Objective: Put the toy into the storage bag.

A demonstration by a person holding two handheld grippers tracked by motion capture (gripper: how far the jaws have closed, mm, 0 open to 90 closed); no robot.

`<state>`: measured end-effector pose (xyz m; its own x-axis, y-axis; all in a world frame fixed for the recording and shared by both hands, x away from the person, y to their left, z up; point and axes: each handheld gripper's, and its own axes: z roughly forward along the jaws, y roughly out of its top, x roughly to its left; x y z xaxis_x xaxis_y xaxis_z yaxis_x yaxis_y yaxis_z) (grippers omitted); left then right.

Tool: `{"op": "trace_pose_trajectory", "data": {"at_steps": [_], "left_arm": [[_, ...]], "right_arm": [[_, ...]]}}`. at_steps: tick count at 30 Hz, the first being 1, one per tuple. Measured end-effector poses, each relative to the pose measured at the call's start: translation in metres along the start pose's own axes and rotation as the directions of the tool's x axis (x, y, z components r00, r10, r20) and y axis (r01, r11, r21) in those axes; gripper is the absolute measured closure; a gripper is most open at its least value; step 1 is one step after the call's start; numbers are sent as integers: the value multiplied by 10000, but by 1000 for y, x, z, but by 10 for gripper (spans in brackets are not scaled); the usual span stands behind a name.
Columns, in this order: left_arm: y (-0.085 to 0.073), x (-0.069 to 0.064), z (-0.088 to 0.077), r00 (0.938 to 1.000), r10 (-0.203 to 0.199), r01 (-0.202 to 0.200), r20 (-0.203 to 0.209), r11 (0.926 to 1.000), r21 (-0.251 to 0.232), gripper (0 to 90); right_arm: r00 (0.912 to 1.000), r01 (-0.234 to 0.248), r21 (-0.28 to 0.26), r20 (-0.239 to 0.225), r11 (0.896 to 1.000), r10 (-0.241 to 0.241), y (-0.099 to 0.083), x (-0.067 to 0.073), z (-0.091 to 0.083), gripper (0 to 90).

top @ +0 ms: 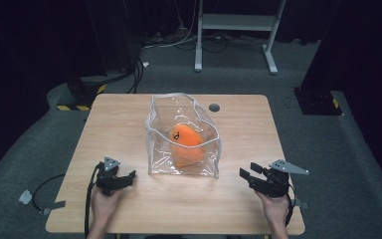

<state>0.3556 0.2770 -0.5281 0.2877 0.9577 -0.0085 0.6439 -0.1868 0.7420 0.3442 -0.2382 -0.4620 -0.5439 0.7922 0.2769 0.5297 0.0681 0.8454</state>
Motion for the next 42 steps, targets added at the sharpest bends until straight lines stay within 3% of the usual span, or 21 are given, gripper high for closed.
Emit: {"op": "trace_pose_trajectory", "data": {"at_steps": [23,42], "left_arm": [[0,0,0,10000,0,0,2,10000,1,212],[0,0,0,10000,3,-3,2,10000,4,212]], "right_arm": [[9998,-111,503,140,9987,104,-19,1,26,413],[9969,368,1091,656,9934,-441,-25,5,40,413]]}}
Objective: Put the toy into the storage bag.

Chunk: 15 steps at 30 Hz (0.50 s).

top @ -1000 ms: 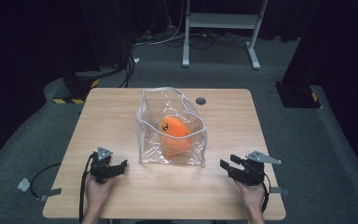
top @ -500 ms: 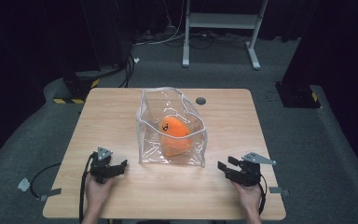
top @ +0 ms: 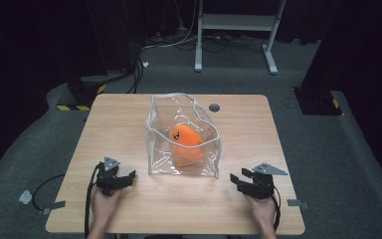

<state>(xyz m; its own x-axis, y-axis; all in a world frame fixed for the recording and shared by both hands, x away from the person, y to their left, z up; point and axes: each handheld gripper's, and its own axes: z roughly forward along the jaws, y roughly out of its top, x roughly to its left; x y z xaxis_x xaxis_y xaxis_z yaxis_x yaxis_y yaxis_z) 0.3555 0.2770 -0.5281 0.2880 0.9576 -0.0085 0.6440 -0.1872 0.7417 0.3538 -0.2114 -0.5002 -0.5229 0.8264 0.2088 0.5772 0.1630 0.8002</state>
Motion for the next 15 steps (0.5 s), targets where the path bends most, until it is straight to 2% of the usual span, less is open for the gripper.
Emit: {"op": "trace_pose_trajectory", "data": {"at_steps": [15], "left_arm": [[0,0,0,10000,-1,1,1,10000,-2,212]], "right_arm": [[9987,387,435,323,9983,-401,-3,3,8,412]]}}
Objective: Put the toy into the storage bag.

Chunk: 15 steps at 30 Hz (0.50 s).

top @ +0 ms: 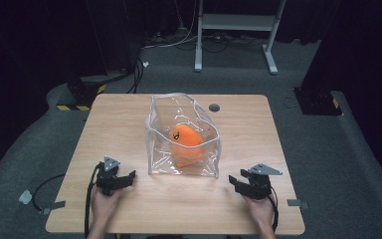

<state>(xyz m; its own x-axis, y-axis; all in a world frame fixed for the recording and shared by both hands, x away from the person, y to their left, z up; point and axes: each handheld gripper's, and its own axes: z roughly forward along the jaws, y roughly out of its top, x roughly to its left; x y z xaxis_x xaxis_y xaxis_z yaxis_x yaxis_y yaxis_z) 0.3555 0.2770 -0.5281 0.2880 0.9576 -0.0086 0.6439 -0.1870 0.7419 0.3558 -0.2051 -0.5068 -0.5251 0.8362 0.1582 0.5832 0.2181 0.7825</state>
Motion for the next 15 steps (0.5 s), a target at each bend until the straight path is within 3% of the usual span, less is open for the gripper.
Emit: {"op": "trace_pose_trajectory", "data": {"at_steps": [15], "left_arm": [[0,0,0,10000,1,-1,-2,10000,0,212]], "right_arm": [[9975,453,490,522,9978,-479,-2,3,14,410]]}}
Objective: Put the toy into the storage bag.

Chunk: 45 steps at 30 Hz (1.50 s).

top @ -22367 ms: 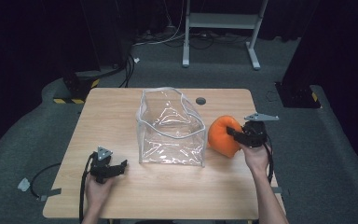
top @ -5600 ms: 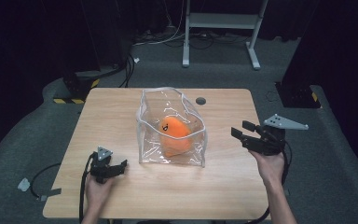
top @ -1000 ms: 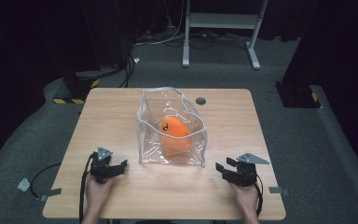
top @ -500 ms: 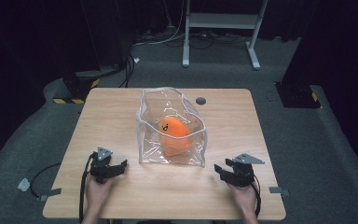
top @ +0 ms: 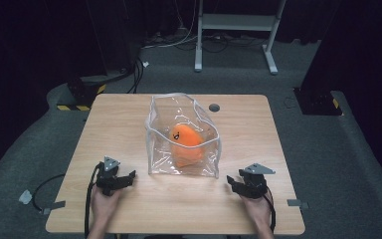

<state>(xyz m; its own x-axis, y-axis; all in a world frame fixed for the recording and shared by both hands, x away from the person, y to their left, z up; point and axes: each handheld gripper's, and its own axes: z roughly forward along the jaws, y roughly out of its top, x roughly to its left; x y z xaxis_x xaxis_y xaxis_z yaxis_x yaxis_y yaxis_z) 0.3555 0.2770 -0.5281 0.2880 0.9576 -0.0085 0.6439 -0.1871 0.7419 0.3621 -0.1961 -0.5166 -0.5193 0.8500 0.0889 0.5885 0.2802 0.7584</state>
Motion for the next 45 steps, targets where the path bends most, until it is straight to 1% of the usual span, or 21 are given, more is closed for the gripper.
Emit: {"op": "trace_pose_trajectory", "data": {"at_steps": [9,13,18,34,39,44,45], "left_arm": [[0,0,0,10000,1,-1,-1,10000,-1,212],[0,0,0,10000,3,-3,-2,10000,-1,212],[0,0,0,10000,6,-6,-5,10000,1,212],[0,0,0,10000,10,-10,-9,10000,-1,212],[0,0,0,10000,9,-9,-11,10000,-1,212],[0,0,0,10000,13,-13,-13,10000,1,212],[0,0,0,10000,14,-14,-13,10000,2,212]], "right_arm": [[9994,148,155,302,9998,-152,0,0,4,411],[9981,225,305,559,9993,-242,0,-2,7,412],[9979,113,274,633,9996,-130,0,-4,8,412],[9959,199,376,877,9991,-231,2,-6,11,412],[9955,61,361,944,9993,-95,4,-8,13,409],[9940,207,409,1065,9990,-249,4,-6,14,391],[9932,306,427,1106,9986,-352,4,-5,14,384]]}}
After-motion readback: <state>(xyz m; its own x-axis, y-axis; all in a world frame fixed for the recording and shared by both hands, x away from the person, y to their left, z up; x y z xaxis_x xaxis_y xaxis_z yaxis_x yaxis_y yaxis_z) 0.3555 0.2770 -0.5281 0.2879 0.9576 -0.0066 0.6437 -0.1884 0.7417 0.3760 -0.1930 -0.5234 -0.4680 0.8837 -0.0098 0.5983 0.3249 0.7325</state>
